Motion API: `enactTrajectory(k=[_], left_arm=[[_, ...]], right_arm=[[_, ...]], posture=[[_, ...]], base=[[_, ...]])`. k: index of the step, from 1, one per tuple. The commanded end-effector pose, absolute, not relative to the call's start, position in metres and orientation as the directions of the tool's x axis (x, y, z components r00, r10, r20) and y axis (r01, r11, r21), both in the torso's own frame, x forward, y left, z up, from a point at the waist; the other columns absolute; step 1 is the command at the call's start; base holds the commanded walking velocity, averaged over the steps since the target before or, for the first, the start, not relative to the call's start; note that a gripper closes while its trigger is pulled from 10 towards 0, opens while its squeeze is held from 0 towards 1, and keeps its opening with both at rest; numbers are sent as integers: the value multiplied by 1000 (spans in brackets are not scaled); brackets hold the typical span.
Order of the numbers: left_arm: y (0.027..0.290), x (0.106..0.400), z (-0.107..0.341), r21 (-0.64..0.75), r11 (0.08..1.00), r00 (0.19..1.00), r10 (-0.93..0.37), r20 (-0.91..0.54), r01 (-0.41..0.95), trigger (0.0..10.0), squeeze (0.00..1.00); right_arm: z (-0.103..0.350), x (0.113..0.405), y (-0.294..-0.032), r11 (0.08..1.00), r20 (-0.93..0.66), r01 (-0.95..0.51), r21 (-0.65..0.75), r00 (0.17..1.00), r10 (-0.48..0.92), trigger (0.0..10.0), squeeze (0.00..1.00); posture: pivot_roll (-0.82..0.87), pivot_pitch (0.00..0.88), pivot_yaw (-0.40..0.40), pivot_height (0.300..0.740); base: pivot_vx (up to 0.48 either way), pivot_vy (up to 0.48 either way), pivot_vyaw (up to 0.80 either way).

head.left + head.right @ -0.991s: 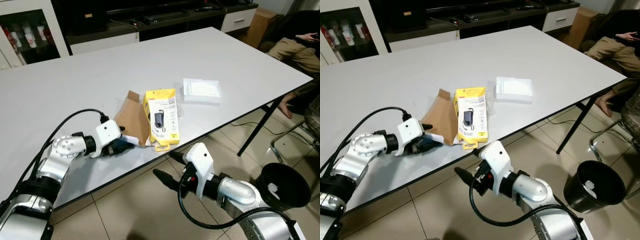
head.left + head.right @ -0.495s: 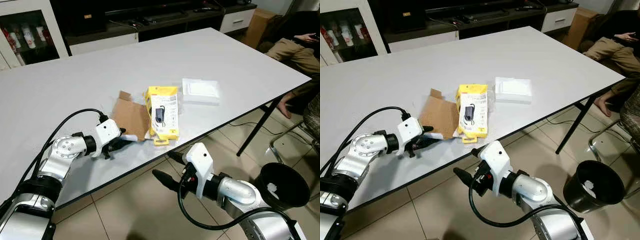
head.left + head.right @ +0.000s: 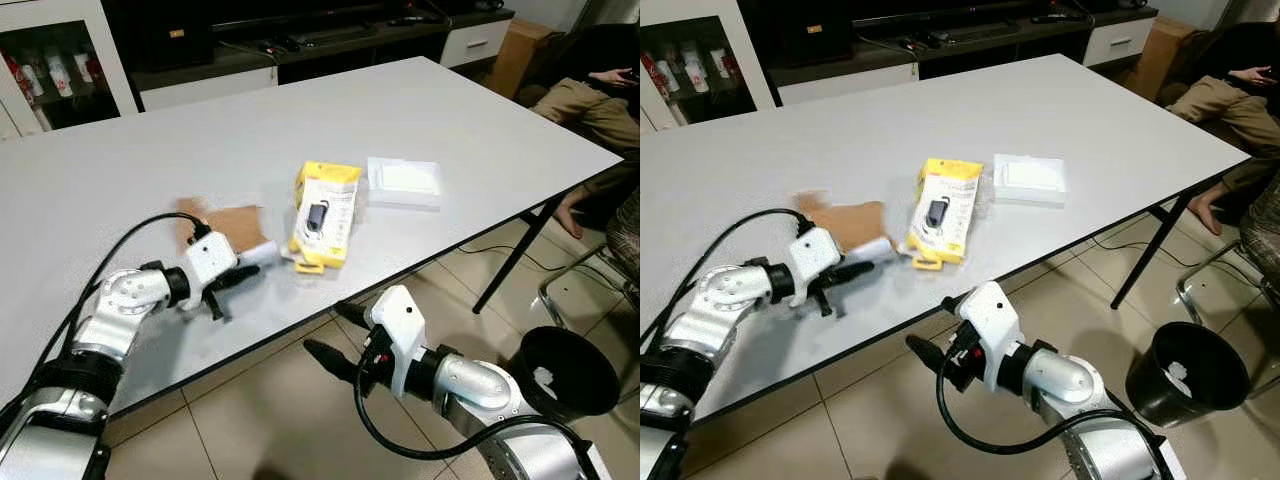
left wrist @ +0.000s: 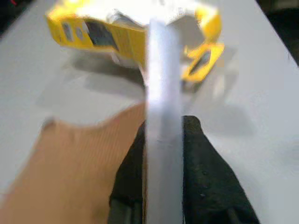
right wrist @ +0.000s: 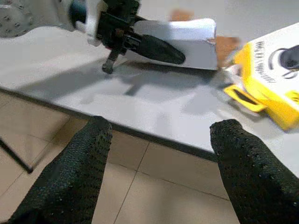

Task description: Picking trash to rubbish bin

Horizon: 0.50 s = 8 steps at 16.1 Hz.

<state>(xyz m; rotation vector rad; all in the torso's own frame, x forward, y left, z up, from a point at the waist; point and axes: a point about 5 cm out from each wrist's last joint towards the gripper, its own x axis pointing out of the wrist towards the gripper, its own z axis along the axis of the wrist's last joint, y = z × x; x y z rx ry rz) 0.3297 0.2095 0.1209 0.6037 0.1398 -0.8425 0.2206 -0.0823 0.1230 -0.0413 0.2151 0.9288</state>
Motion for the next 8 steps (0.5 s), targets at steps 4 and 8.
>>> enactTrajectory(k=[4,8], left_arm=[[225,313,135,478,538,702,-653,-285,695,0,0],[239,286,145,501,609,771,-600,-216,615,0,0]], right_arm=[[132,229,-87,640,-150,-767,47,628,763,10000,0],[137,244,-84,700,-92,-713,48,694,714,10000,0]], posture=[[76,5,-36,740],[103,13,-60,740]], base=[[0,0,0],[0,0,0]])
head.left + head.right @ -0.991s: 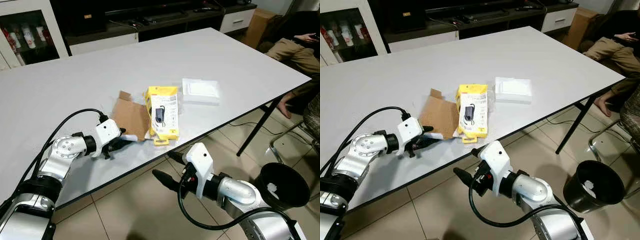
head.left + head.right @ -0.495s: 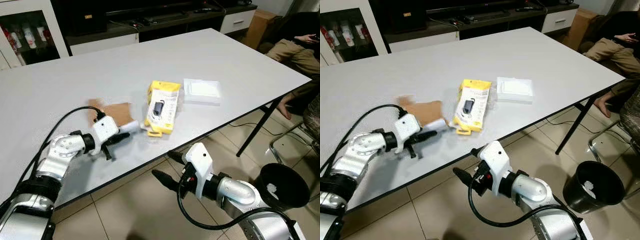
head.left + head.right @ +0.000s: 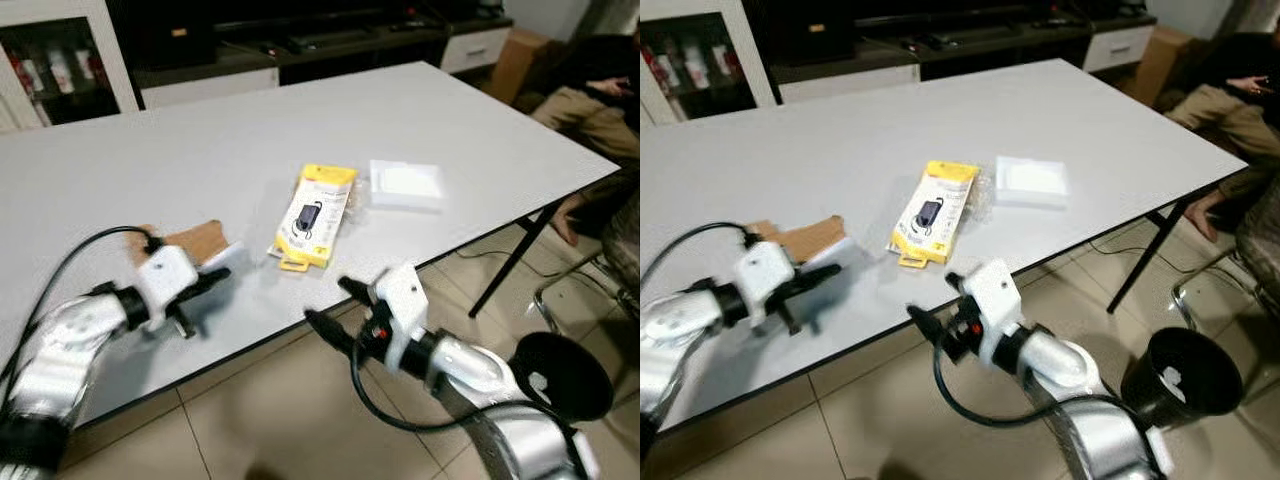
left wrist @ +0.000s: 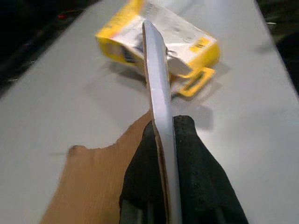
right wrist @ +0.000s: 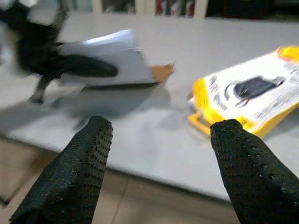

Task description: Picking trash to rubbish bin

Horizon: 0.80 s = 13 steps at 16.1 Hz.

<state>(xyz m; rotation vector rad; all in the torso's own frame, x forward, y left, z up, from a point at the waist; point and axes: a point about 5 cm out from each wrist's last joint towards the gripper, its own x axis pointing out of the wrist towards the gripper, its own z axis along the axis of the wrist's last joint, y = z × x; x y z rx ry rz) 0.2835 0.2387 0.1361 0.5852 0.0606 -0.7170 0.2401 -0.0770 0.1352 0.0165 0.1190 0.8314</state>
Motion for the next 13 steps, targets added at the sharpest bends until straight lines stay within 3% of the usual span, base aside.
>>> enactTrajectory(k=[1,4,7,9,10,11,13], left_arm=[[244,283,152,503,661,812,-559,-166,557,0,0],[247,277,178,426,827,898,-435,70,367,0,0],[220,272,193,339,853,859,-475,191,397,0,0],[217,271,194,293,898,891,-398,220,329,0,0],[221,271,192,274,929,926,-312,214,250,0,0],[222,269,193,259,943,940,-268,213,211,0,0],[225,265,199,230,959,948,-218,230,165,0,0]], right_arm=[[138,249,-86,733,-73,-678,60,729,680,10000,0],[141,262,-94,807,-28,-584,90,809,588,10000,0],[143,273,-99,862,1,-502,75,864,503,10000,0],[138,293,-102,922,4,-374,99,927,376,10000,0],[134,314,-95,931,-17,-343,123,938,347,10000,227],[133,330,-87,927,-28,-331,178,940,341,10000,1000],[135,351,-75,913,-41,-321,250,939,341,10000,1000]], posture=[[108,13,-64,740],[128,18,-79,740],[130,21,-76,740],[123,23,-70,740],[130,32,-74,740],[142,39,-82,740],[169,54,-99,740]], base=[[0,0,0],[0,0,0],[0,0,0],[0,0,0],[0,0,0],[0,0,0],[0,0,0]])
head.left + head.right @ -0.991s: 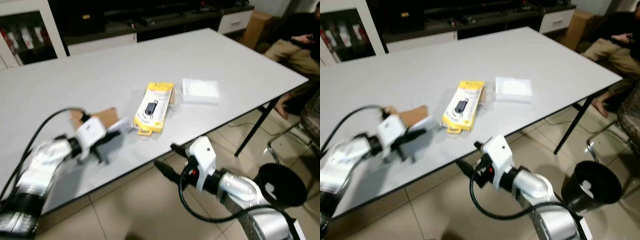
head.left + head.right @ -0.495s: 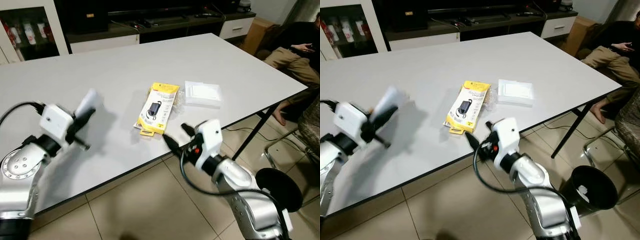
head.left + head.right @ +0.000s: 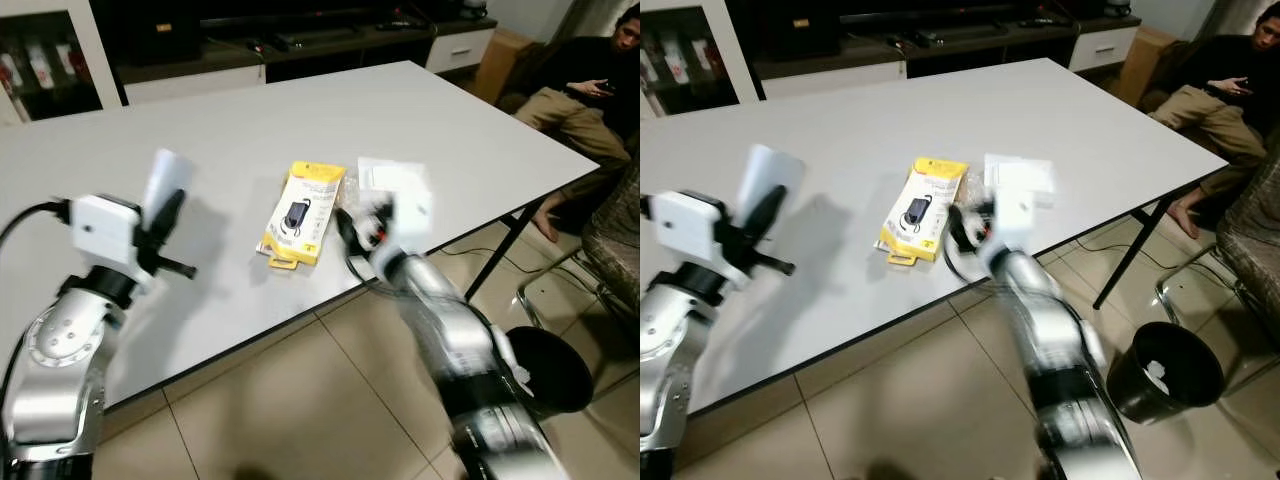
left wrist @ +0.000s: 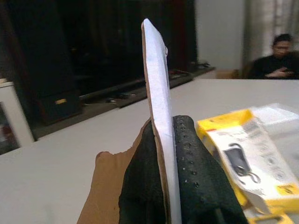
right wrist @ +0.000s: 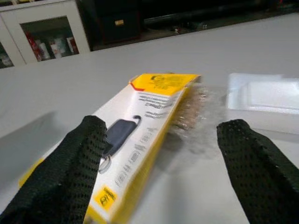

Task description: Picking trash to rubbish bin

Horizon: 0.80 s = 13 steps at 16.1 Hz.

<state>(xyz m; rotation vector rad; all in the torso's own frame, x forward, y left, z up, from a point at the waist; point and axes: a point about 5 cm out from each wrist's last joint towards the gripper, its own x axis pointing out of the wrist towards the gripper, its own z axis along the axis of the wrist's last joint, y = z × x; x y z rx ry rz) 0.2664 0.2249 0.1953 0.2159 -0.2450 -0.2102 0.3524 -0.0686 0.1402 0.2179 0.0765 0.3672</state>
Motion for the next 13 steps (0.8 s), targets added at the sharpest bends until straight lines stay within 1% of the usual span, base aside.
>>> enactTrajectory(k=[1,3,4,6,7,10,11,12,13], left_arm=[[226,264,200,233,960,950,-210,230,155,0,0],[228,254,207,259,957,955,-195,223,135,0,0],[229,252,209,263,956,956,-193,220,133,0,0],[226,245,214,287,945,954,-217,204,154,0,0],[224,242,217,296,940,951,-236,201,171,0,0],[223,237,218,294,937,950,-250,187,189,0,0],[223,235,217,297,935,951,-254,176,195,0,0],[223,235,217,300,933,951,-257,171,198,0,0],[223,234,217,299,933,952,-257,167,200,0,0]], right_arm=[[136,355,-72,913,-43,-323,250,938,344,10000,1000],[145,373,-57,889,-49,-326,321,932,360,10000,1000],[147,376,-56,890,-54,-316,329,935,352,10000,1000],[153,387,-60,928,-63,-246,280,960,274,10000,1000],[155,389,-64,933,-57,-220,284,968,246,10000,1000],[151,389,-66,934,-63,-211,288,969,238,10000,1000],[141,387,-67,933,-115,-183,311,967,228,10000,1000],[136,386,-65,923,-144,-172,343,962,233,10000,918],[133,385,-62,910,-162,-171,377,956,246,10000,212]], posture=[[174,57,-101,740],[201,75,-111,740],[214,86,-114,740],[231,98,-120,740],[236,103,-119,740],[233,113,-114,740],[234,115,-113,740],[237,119,-113,740],[242,121,-113,740]], base=[[0,0,0],[0,0,0],[0,0,0],[0,0,0],[0,0,0],[0,0,0],[0,0,0],[0,0,0],[0,0,0]])
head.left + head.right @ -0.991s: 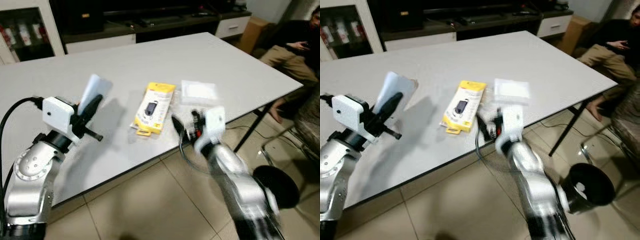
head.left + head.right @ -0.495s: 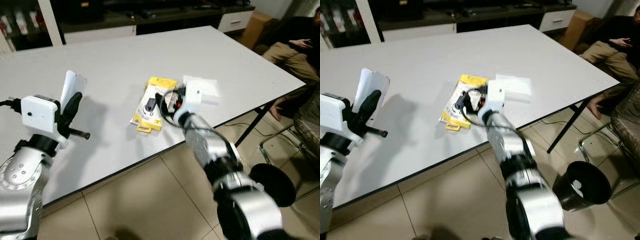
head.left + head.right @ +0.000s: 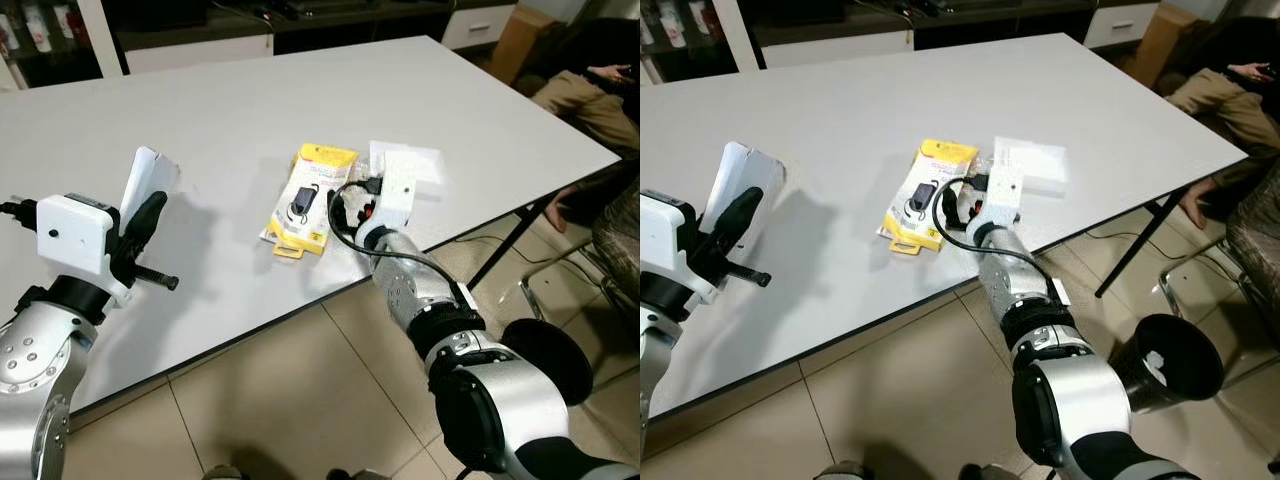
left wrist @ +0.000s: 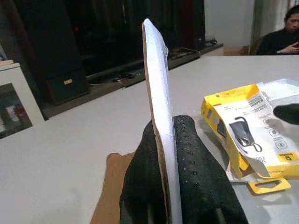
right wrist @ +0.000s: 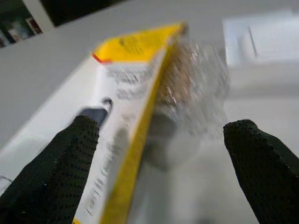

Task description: Picking trash to rubbish bin

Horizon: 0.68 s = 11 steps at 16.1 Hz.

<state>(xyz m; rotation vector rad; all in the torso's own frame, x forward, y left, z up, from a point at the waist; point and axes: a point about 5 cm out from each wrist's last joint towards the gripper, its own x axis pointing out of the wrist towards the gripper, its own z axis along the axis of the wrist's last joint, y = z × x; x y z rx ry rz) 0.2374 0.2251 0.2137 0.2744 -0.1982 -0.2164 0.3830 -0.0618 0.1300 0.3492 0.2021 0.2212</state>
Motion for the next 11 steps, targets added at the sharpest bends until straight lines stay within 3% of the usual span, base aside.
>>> enactTrajectory(k=[1,5,6,7,8,9,11], left_arm=[[223,233,218,297,933,952,-259,165,202,0,0],[223,230,221,298,930,949,-270,160,214,0,0],[223,229,221,300,929,950,-271,156,216,0,0],[224,229,221,301,929,950,-271,154,216,0,0],[224,227,222,303,928,951,-271,150,217,0,0],[224,227,222,303,928,951,-272,147,218,0,0],[223,225,222,303,926,950,-278,143,226,0,0]], right_arm=[[131,384,-57,886,-173,-180,428,946,276,10000,0],[134,382,-41,761,-133,-241,603,910,393,10000,0],[133,381,-41,750,-135,-239,617,906,400,8706,0],[132,381,-41,751,-140,-236,617,906,400,8706,0],[130,381,-42,750,-151,-221,623,907,393,2039,0],[127,380,-45,747,-170,-191,636,910,378,0,0],[121,379,-48,735,-186,-165,657,910,370,0,0]], posture=[[247,124,-112,740],[259,129,-111,740],[272,135,-112,740],[272,135,-112,740],[279,137,-115,740],[279,137,-115,740],[281,137,-112,740]], base=[[0,0,0],[0,0,0],[0,0,0],[0,0,0],[0,0,0],[0,0,0],[0,0,0]])
